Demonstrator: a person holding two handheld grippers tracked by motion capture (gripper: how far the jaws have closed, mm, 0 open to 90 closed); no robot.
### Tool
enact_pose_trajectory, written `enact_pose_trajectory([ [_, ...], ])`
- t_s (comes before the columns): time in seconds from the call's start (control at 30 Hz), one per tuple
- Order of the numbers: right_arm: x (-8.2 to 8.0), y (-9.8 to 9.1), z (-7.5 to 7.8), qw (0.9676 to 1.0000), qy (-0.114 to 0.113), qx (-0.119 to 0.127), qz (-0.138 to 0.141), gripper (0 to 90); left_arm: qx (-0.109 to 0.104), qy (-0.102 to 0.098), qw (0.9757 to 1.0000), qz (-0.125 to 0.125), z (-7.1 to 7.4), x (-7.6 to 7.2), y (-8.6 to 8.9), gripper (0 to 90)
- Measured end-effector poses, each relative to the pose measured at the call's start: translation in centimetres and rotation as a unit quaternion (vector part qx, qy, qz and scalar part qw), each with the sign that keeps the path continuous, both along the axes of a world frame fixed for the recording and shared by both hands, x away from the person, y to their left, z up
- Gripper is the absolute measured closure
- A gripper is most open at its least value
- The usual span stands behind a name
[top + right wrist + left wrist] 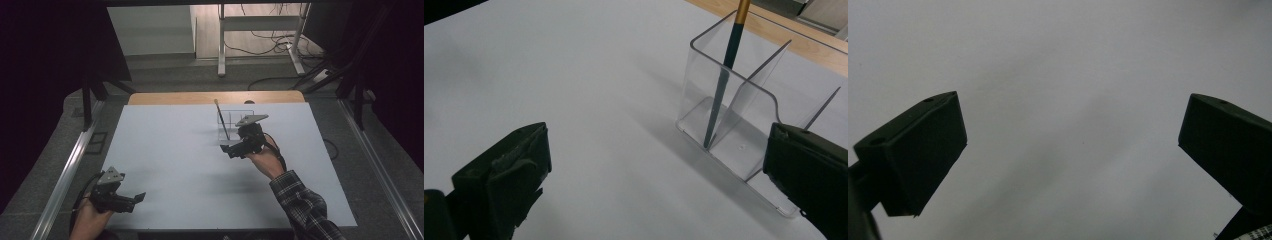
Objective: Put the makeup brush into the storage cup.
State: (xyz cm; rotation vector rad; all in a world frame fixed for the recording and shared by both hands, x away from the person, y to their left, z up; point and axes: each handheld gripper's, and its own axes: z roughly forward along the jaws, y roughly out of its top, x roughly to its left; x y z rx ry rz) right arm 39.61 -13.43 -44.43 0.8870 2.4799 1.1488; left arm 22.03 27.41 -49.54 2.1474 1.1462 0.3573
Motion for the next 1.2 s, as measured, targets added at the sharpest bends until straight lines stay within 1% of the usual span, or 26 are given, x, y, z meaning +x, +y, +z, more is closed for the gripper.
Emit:
enact_pose_trajectory([
  [0.27, -0.8, -0.4, -0.1, 1.0, 0.001, -0.002, 0.002, 0.0, -0.001, 0.0, 1.0, 0.0, 0.0, 0.0, 0.0, 0.0],
  [0.5, -1.5, -0.6, -0.1, 1.0, -0.001, -0.008, 0.005, 0.0, 0.0, 0.001, 1.0, -0.001, 0.0, 0.0, 0.0, 0.0],
  [1.2, -3.4, -1.6, -0.2, 0.9999, -0.002, -0.01, 0.008, 0.0, -0.001, 0.0, 1.0, -0.001, 0.0, 0.0, 0.0, 0.0],
])
